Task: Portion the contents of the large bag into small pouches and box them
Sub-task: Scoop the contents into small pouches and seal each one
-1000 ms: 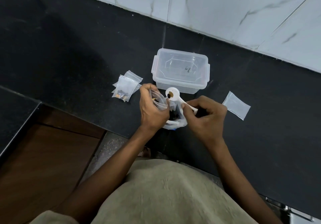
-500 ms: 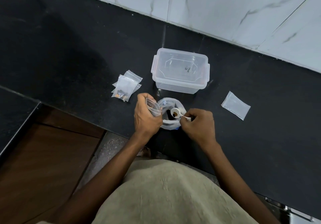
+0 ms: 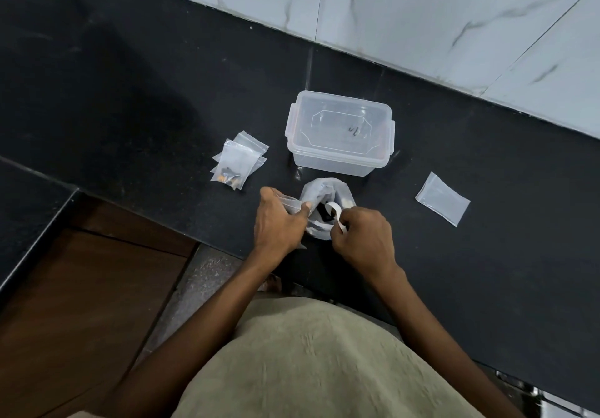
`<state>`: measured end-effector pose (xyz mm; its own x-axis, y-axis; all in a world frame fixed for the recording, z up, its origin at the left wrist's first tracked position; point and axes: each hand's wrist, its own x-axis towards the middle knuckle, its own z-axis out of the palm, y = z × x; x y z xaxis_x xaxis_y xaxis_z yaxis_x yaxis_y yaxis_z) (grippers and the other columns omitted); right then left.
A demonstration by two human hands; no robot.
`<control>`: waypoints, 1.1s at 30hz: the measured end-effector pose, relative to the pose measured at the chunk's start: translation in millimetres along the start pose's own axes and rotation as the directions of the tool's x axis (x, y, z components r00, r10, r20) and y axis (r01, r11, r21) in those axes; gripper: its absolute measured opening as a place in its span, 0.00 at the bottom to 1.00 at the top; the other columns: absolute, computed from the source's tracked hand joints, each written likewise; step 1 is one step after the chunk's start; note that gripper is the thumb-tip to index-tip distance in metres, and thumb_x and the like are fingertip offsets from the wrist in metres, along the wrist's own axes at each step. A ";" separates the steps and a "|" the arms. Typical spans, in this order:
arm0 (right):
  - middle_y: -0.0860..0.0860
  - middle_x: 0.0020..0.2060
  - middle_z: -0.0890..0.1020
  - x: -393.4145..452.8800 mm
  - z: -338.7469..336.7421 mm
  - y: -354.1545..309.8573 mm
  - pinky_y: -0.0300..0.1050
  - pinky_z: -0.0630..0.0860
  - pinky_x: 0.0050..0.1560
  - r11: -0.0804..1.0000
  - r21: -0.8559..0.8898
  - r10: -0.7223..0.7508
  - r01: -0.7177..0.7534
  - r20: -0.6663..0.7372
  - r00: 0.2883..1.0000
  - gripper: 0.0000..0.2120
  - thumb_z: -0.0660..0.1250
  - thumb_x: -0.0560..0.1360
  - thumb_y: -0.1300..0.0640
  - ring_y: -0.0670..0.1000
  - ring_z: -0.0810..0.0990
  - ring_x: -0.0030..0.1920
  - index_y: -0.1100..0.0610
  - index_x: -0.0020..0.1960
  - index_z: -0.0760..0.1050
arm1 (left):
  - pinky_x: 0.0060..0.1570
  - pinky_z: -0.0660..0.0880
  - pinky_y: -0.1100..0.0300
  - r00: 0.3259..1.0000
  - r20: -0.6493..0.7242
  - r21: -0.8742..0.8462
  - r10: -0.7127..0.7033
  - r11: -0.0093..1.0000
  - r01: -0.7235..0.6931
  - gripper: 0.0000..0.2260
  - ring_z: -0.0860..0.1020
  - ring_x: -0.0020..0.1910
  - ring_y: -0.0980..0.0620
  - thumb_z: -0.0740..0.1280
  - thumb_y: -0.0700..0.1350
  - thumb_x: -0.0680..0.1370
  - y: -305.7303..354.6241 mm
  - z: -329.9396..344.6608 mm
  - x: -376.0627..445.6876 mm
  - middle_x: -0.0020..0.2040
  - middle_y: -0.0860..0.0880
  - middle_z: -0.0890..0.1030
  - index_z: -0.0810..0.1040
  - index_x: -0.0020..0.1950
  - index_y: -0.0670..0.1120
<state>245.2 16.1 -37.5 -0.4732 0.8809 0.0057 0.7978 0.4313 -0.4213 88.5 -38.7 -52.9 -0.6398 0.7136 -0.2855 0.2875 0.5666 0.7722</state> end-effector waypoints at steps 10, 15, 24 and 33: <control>0.53 0.27 0.76 -1.7 4.9 4.3 0.45 0.70 0.28 0.998 0.060 0.011 -0.009 -0.032 0.999 0.10 0.73 0.69 0.60 0.55 0.73 0.27 0.61 0.31 0.76 | 0.44 0.76 0.54 0.993 0.108 -0.032 0.043 0.999 -0.040 0.32 0.79 0.47 0.47 0.82 0.51 0.66 11.6 14.3 -1.5 0.48 0.50 0.76 0.63 0.56 0.45; 0.51 0.25 0.72 -6.0 7.5 5.9 0.44 0.64 0.25 0.997 0.083 0.012 -0.005 -0.084 0.996 0.16 0.74 0.69 0.62 0.52 0.67 0.24 0.60 0.28 0.70 | 0.43 0.77 0.51 0.997 0.068 -0.004 0.041 0.999 -0.041 0.23 0.80 0.46 0.42 0.76 0.42 0.70 11.9 18.3 1.5 0.47 0.45 0.77 0.64 0.55 0.44; 0.54 0.24 0.72 -1.7 12.7 6.4 0.47 0.67 0.26 0.988 0.133 0.085 -0.075 -0.069 0.994 0.15 0.72 0.69 0.60 0.55 0.69 0.25 0.61 0.28 0.69 | 0.48 0.83 0.48 0.962 0.208 -0.344 -0.178 0.907 0.242 0.22 0.83 0.49 0.46 0.72 0.36 0.65 9.7 28.4 10.1 0.52 0.42 0.81 0.66 0.52 0.49; 0.53 0.25 0.81 2.7 5.3 11.4 0.43 0.75 0.29 0.713 0.573 0.415 -0.405 0.122 0.902 0.09 0.75 0.70 0.63 0.47 0.76 0.25 0.62 0.32 0.81 | 0.40 0.77 0.60 0.961 0.234 -0.411 -0.146 0.881 0.234 0.21 0.77 0.45 0.51 0.68 0.27 0.71 7.9 33.7 10.5 0.49 0.45 0.76 0.66 0.57 0.45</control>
<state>251.0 22.4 -47.1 -0.1414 0.9495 -0.2802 0.5462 -0.1613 -0.8220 108.1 -12.8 -68.9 -0.4902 0.6995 -0.5201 -0.1899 0.4967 0.8469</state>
